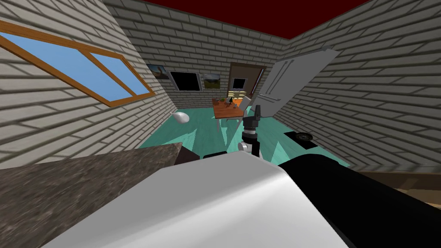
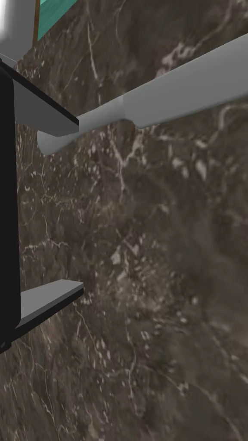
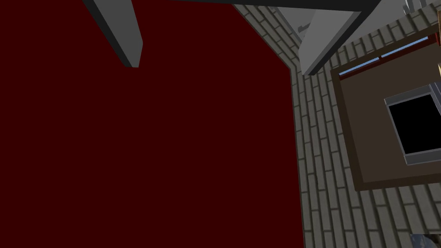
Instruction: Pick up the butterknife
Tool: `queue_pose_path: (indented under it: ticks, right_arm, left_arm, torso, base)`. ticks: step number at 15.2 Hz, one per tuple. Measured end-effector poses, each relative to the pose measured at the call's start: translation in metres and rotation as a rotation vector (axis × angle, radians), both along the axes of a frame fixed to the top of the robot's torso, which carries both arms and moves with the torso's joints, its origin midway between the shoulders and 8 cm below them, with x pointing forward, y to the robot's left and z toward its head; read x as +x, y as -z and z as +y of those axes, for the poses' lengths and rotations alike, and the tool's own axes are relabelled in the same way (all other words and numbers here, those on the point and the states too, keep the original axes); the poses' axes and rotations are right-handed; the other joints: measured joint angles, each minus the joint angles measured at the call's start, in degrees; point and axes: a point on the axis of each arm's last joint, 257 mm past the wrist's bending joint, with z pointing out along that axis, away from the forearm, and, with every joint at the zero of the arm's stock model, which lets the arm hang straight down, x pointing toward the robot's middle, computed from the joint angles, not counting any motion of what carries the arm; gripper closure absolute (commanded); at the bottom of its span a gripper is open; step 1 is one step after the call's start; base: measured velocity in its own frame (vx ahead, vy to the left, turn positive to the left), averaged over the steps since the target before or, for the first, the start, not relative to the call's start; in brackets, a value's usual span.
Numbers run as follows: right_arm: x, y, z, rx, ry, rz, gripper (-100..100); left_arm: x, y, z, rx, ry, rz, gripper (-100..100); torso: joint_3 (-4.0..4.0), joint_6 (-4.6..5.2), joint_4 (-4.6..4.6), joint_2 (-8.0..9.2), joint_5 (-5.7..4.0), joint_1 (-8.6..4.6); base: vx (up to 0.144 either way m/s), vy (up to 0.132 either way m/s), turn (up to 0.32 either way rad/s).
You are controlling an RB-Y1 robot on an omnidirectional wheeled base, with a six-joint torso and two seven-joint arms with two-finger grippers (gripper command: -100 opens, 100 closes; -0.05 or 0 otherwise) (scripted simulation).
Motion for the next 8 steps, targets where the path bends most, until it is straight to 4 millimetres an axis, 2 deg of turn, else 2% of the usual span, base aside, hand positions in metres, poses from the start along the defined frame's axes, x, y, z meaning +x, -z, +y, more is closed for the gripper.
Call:
queue_pose_path:
  ticks: [3, 4, 8]
  right_arm:
    - [0.0000, 0.0000, 0.0000, 0.000, 0.000, 0.000, 0]
    - [0.0000, 0.0000, 0.0000, 0.000, 0.000, 0.000, 0]
    - [0.0000, 0.0000, 0.0000, 0.000, 0.000, 0.000, 0]
  left_arm:
    - [0.0019, 0.0085, 0.0006, 0.008, -0.004, -0.012, -100]
    - [0.0019, 0.0092, 0.0007, 0.009, -0.005, -0.012, 100]
    - [-0.0005, -0.0004, -0.0001, 0.000, 0.001, 0.003, 100]
  torso:
    - [0.14, -0.02, 0.06, 0.23, -0.07, -0.25]
    - [0.13, -0.02, 0.06, 0.21, -0.08, -0.23]
    - [-0.03, -0.01, -0.01, -0.07, -0.05, -0.05]
  base:
    - [-0.039, -0.031, -0.014]
    - [0.005, 0.000, 0.024]
    - [0.034, 0.020, 0.028]
